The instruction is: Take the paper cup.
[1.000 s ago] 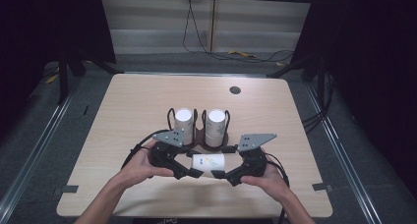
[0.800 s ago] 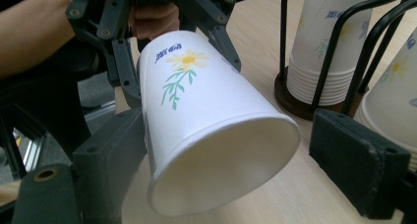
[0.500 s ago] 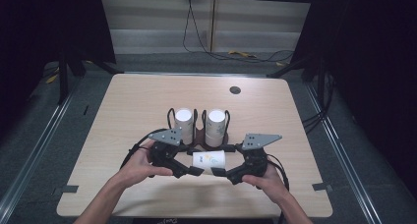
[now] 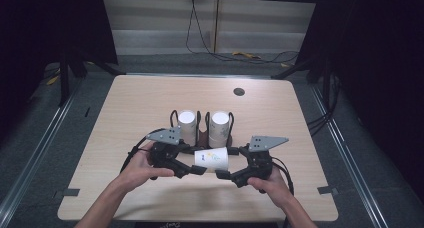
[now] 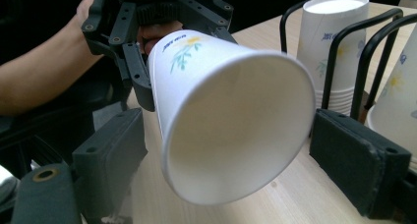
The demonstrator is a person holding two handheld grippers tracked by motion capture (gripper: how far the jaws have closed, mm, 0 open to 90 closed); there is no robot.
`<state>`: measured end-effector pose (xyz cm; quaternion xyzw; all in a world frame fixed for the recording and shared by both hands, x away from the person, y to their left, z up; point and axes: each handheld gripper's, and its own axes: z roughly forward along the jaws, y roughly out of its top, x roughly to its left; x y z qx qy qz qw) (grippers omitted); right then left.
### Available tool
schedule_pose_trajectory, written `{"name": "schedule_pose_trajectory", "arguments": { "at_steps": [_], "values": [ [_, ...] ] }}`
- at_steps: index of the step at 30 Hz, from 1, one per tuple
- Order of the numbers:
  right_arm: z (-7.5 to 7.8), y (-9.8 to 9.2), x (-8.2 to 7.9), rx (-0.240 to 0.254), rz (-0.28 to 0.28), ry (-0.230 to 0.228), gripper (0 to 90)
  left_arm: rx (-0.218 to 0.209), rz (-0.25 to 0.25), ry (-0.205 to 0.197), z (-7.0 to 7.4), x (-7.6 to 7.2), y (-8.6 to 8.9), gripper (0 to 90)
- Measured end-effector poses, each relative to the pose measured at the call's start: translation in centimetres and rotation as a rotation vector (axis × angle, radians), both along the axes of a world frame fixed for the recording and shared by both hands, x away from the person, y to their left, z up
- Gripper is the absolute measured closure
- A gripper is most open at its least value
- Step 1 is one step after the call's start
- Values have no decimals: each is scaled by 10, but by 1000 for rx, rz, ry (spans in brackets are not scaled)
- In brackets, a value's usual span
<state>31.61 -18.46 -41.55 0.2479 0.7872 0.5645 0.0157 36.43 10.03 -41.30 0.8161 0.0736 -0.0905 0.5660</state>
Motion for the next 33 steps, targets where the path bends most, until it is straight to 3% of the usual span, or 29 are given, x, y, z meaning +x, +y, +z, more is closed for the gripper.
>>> {"name": "schedule_pose_trajectory", "arguments": {
  "at_steps": [2,10,20,33],
  "values": [
    [-1,-2,1,51,4,7,138,-11,-2,-1,1,0,0,361],
    [-1,-4,3,150,5,21,143,-35,-10,-12,2,-1,-1,360],
    [-6,-4,6,186,2,49,164,-51,-8,-11,-1,-2,-2,359],
    [-5,-6,6,196,-3,36,236,-56,-5,8,-3,-1,-2,352]
  ]
}}
